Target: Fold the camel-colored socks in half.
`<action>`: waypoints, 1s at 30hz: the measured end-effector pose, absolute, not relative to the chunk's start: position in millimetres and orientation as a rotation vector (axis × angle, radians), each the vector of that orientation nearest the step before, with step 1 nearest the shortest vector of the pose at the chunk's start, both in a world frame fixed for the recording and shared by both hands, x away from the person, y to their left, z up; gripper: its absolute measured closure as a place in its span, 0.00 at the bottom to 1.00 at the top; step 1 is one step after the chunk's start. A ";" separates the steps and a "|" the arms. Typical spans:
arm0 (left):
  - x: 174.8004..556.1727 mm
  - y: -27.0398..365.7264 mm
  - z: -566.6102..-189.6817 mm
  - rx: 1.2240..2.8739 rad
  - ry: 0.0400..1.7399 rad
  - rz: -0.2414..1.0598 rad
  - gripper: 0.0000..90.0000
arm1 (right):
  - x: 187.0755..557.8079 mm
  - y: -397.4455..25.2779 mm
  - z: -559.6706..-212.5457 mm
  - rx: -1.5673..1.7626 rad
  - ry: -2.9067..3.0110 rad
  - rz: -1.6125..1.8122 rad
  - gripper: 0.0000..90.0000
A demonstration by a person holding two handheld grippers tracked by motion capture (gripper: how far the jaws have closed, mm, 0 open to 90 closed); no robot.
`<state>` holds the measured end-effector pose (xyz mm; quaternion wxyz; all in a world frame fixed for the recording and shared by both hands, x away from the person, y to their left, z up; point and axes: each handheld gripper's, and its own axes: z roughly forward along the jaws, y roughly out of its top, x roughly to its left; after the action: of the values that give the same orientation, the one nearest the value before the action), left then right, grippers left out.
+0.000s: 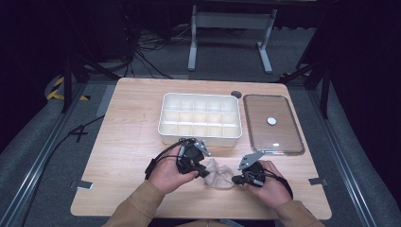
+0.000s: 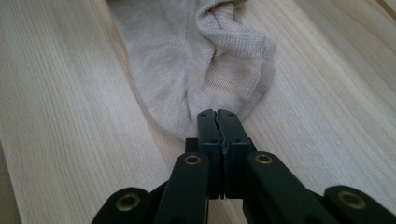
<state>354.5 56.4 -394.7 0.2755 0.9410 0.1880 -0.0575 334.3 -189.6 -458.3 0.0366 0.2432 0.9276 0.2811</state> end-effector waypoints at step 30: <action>366.7 11.4 -417.8 2.582 0.475 -0.199 0.90 | 334.4 -187.4 -459.6 0.740 2.843 0.890 1.00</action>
<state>366.7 11.4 -417.8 0.2515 0.9492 0.1745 -0.0731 334.4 -187.4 -459.6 0.0358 0.2409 0.9256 0.2898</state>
